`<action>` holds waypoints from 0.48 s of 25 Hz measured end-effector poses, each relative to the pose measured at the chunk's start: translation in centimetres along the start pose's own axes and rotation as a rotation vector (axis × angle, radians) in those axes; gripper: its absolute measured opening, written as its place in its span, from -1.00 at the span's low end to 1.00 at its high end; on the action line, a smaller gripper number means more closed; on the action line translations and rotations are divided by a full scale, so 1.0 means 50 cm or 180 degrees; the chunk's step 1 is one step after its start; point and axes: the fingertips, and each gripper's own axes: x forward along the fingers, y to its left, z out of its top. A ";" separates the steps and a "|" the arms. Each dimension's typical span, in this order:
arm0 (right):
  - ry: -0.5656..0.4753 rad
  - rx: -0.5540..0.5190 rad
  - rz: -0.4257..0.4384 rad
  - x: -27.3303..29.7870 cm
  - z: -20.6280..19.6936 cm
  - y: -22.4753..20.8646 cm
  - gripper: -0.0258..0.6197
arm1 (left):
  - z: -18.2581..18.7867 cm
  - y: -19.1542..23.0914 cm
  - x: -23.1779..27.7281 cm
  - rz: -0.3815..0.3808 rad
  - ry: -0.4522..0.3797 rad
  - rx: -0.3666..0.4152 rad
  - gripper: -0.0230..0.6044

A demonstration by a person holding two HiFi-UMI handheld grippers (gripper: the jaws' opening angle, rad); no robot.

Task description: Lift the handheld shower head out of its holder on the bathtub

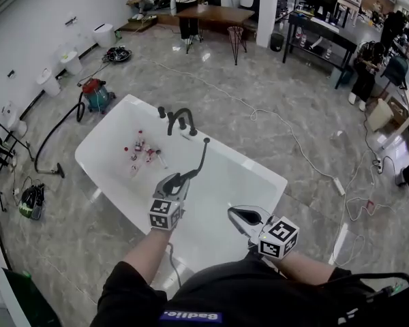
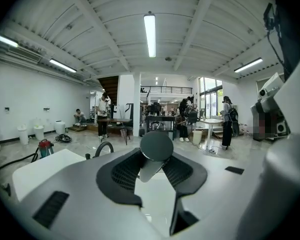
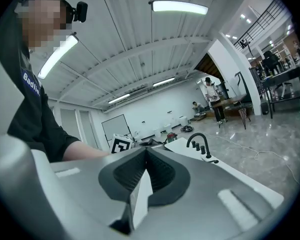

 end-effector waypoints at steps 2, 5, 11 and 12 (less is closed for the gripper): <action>-0.0009 -0.0034 -0.0037 -0.004 0.000 0.027 -0.92 | -0.002 -0.012 -0.040 -0.0020 -0.0027 0.0043 -0.50; 0.0003 -0.0076 -0.0074 -0.010 -0.005 0.062 -0.92 | -0.003 -0.024 -0.093 0.0025 -0.0110 0.0048 -0.50; -0.0062 -0.0092 -0.0185 -0.012 -0.019 0.113 -0.92 | -0.006 -0.046 -0.194 0.0046 -0.0321 0.0066 -0.50; -0.0072 -0.0089 -0.0201 -0.015 -0.019 0.118 -0.92 | -0.002 -0.052 -0.210 0.0043 -0.0356 0.0078 -0.50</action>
